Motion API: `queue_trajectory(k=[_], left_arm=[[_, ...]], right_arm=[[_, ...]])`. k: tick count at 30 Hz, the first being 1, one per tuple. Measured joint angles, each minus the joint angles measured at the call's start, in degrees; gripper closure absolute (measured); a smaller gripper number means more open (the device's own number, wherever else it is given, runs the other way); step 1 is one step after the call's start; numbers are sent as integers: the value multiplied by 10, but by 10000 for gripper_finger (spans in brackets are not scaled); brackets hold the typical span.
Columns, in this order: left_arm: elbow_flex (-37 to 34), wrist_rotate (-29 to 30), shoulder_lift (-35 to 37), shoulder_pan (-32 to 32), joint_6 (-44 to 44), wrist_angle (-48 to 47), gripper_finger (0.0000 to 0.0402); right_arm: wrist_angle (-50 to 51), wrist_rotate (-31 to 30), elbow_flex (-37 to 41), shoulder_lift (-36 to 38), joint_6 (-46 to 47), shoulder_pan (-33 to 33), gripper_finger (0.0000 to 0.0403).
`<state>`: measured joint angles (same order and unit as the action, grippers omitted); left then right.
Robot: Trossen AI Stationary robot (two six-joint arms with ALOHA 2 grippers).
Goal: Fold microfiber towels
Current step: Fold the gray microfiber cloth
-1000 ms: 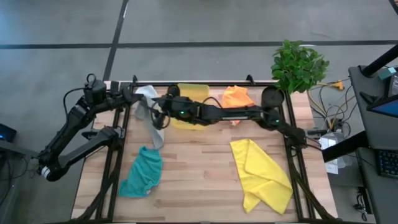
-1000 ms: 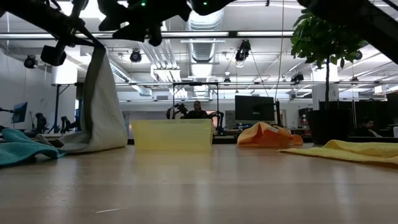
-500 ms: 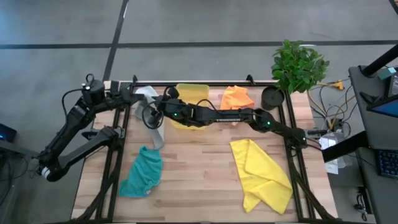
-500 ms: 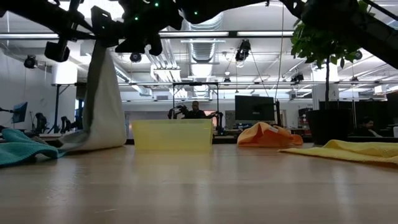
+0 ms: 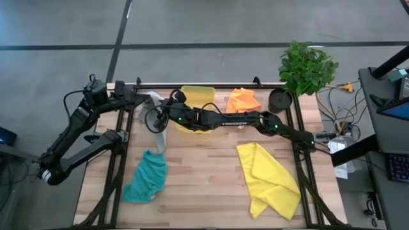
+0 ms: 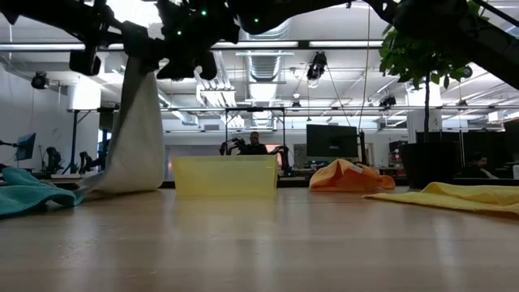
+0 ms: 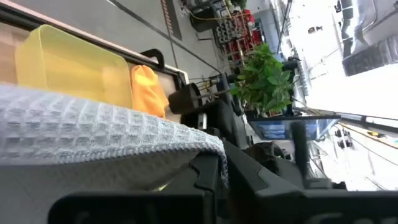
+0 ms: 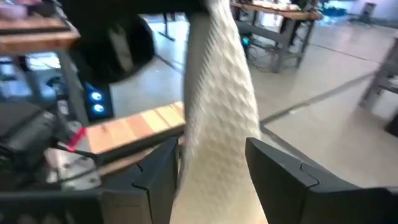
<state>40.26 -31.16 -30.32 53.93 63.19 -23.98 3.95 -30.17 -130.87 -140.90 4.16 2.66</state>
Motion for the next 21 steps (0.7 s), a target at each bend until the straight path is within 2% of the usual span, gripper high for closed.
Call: queue_trajectory(k=[4,11,21], left_arm=[[1,-1,7,0,11,7,401],[1,-1,27,0,45,36,401],[5,4,53,0,61,46,402]], right_arm=[[56,-33,2,0,17,0,221],[127,-33,6,0,68,0,223],[156,45,9,0,79,-9,251]])
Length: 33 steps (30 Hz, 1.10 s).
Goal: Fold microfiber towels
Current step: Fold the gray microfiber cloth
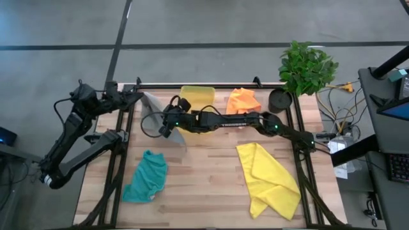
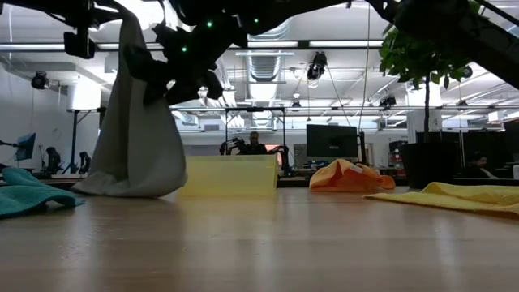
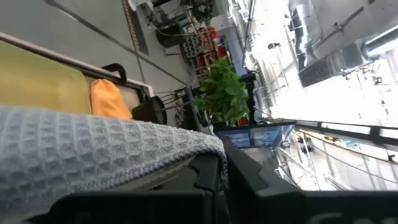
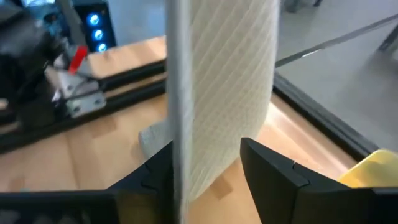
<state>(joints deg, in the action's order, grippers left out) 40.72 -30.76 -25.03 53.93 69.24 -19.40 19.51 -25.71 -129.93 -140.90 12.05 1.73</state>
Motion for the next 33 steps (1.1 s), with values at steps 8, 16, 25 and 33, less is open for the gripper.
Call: queue_trajectory(k=[8,16,25,33], left_arm=[[1,12,18,0,9,5,402],[0,12,18,0,5,5,402],[0,12,18,0,3,12,402],[0,12,18,0,3,12,402]], right_arm=[[77,3,2,0,0,-24,277],[146,9,10,1,11,-50,290],[182,37,43,1,49,-68,294],[188,79,70,1,75,-69,320]])
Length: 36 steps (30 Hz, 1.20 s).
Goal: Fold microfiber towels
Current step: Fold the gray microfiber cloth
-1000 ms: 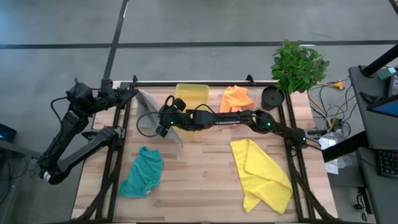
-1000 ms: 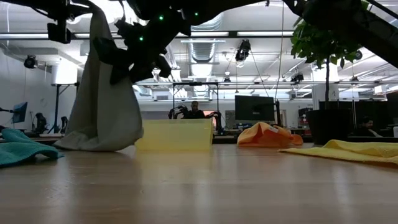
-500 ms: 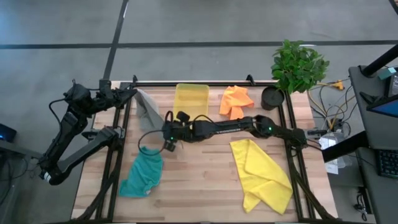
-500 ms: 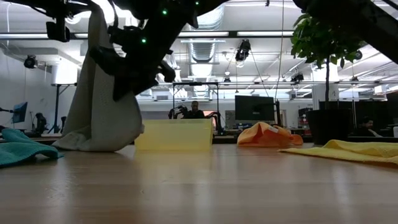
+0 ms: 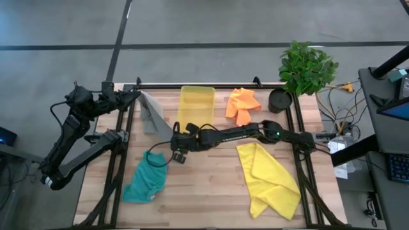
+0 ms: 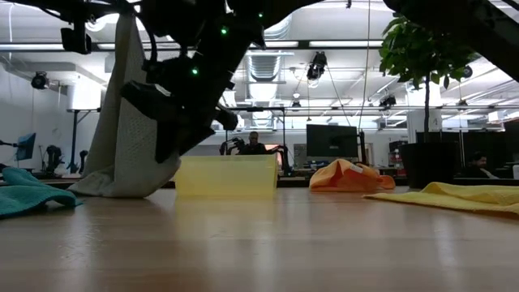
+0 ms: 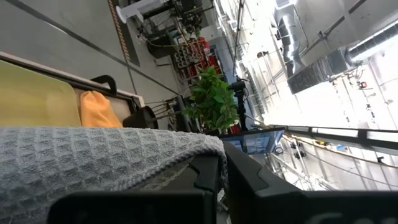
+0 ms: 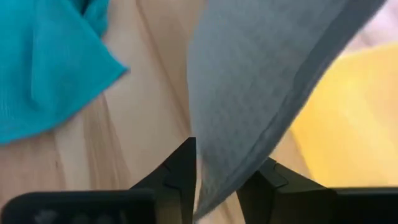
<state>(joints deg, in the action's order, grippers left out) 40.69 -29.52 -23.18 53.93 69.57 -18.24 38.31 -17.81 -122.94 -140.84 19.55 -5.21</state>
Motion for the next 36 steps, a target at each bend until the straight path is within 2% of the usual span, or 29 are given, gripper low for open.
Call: queue_trajectory(k=[5,8,16,25,28,31,36], left_arm=[[0,0,1,0,-9,-1,402],[0,0,1,0,-9,-2,402],[1,0,2,0,-12,6,402],[20,-1,0,0,-12,67,402],[26,-7,-3,0,-9,87,402],[32,-24,-4,0,-9,91,402],[37,-91,-3,0,-10,90,402]], right_arm=[[28,3,6,1,-5,0,380],[41,2,7,15,-18,0,392],[67,-2,6,94,-84,8,394],[240,-3,9,242,-160,43,395],[292,-23,10,296,-168,63,395],[337,-44,10,352,-169,82,395],[397,-49,10,422,-157,99,395]])
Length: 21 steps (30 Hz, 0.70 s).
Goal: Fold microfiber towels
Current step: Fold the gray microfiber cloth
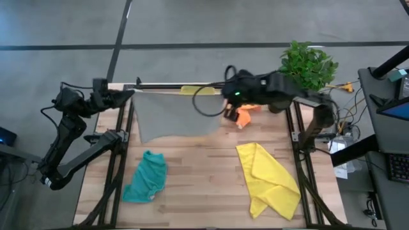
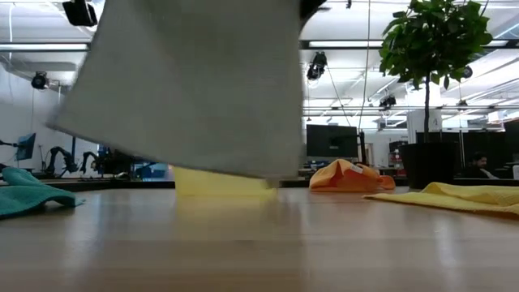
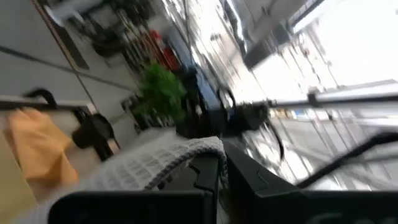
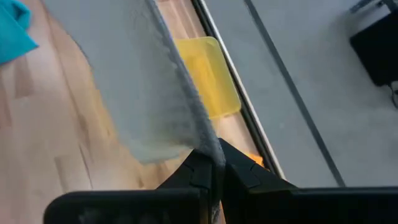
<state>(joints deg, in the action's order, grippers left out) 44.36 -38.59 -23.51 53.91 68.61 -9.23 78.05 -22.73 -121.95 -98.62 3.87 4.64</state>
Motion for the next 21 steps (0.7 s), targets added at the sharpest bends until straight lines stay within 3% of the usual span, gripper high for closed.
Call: queue_trajectory(k=[8,16,21], left_arm=[[0,-32,-2,0,0,-3,402],[0,-30,-50,0,-17,13,402],[3,-30,-114,0,-11,113,402]], right_arm=[[47,-5,0,37,49,-14,395],[58,-104,1,28,30,-8,395],[58,-211,-5,29,-18,15,395]])
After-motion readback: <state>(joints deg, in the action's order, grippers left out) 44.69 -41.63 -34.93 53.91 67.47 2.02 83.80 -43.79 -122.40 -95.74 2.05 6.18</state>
